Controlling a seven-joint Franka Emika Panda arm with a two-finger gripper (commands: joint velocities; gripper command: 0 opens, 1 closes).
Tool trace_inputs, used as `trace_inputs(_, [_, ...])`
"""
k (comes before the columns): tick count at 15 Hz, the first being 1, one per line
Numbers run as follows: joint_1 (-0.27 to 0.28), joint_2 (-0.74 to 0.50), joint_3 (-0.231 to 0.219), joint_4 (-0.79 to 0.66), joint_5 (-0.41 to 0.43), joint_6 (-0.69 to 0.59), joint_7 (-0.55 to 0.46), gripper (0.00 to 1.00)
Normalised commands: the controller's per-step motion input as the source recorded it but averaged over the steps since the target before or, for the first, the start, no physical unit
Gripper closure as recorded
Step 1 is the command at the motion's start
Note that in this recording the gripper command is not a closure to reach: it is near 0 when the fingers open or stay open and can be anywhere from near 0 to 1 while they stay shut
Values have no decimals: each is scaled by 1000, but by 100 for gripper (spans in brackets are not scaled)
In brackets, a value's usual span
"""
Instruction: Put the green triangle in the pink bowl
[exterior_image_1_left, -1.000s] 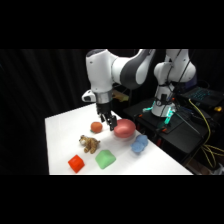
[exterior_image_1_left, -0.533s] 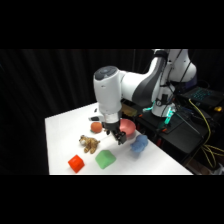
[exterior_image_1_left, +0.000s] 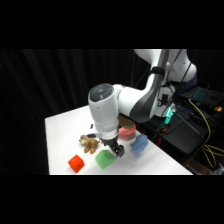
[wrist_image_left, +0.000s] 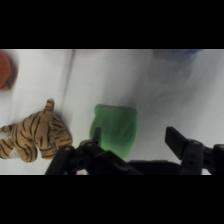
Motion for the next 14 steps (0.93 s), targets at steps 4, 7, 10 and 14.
trace_inputs(4, [-37,228,-25,293,-69,-29,-195,0])
trace_inputs(7, [-49,217,-14,259,-83,-29,-232,0])
trace_inputs(10, [-64,224,1,273,-64,-58,-238,0])
trace_inputs(14, [-77,210,24,281,-18,-99,-236,0])
